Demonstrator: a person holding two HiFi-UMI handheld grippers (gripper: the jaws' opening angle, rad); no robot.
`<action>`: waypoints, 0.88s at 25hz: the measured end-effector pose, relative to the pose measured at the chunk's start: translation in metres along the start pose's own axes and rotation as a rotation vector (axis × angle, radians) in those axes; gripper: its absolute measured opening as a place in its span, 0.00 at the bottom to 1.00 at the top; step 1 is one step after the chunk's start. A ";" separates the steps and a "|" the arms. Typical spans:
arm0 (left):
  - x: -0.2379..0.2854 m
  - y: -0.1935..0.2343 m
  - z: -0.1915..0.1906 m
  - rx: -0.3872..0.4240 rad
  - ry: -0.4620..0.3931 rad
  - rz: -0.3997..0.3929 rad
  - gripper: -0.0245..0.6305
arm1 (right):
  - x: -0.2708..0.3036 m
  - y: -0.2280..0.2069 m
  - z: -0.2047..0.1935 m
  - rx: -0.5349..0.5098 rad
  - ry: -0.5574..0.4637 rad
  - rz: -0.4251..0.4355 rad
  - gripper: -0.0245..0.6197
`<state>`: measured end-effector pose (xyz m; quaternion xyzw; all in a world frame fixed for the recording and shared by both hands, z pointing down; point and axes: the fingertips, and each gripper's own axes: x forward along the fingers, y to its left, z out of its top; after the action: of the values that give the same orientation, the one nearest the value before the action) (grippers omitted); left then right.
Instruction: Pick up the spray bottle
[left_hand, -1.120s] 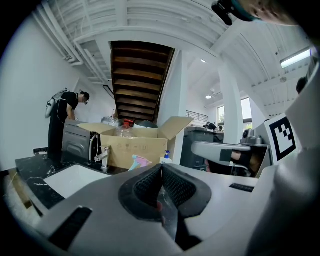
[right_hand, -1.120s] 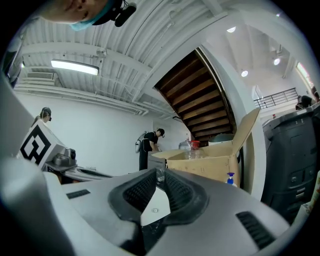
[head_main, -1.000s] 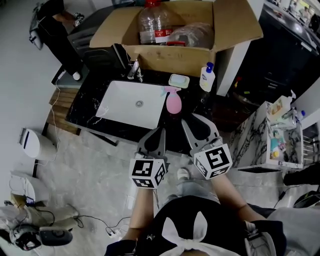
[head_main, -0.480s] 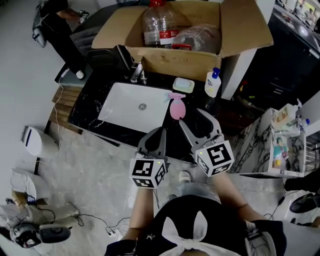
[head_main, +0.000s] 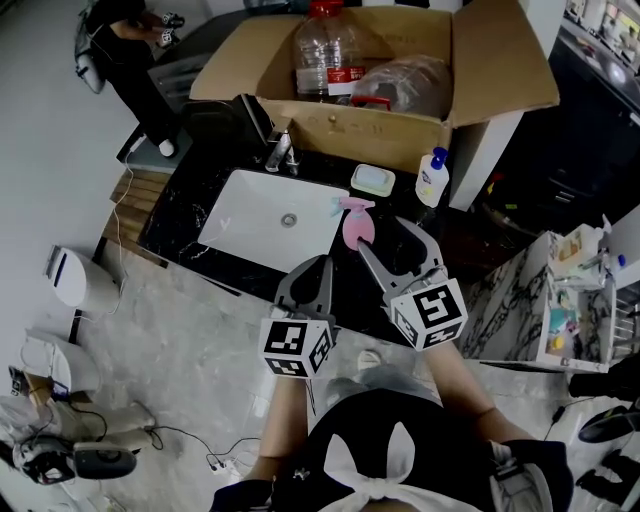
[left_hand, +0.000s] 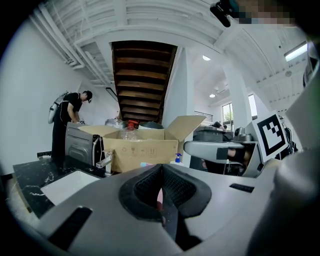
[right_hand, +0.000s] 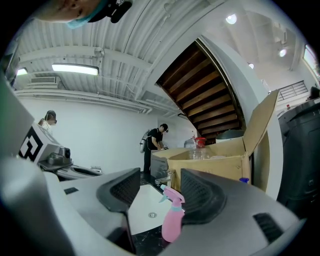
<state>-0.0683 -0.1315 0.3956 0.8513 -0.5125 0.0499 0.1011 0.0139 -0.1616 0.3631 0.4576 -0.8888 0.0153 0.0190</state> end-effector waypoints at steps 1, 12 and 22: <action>0.001 0.001 0.000 0.000 -0.001 0.003 0.08 | 0.002 -0.001 -0.001 0.000 0.003 0.003 0.41; 0.000 0.010 -0.003 -0.015 0.001 0.042 0.08 | 0.012 -0.004 -0.017 0.014 0.041 0.027 0.41; 0.014 0.018 -0.004 0.017 0.025 0.040 0.08 | 0.026 -0.015 -0.036 0.027 0.080 0.018 0.41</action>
<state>-0.0775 -0.1506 0.4042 0.8409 -0.5277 0.0668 0.0994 0.0113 -0.1898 0.4004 0.4489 -0.8911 0.0459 0.0484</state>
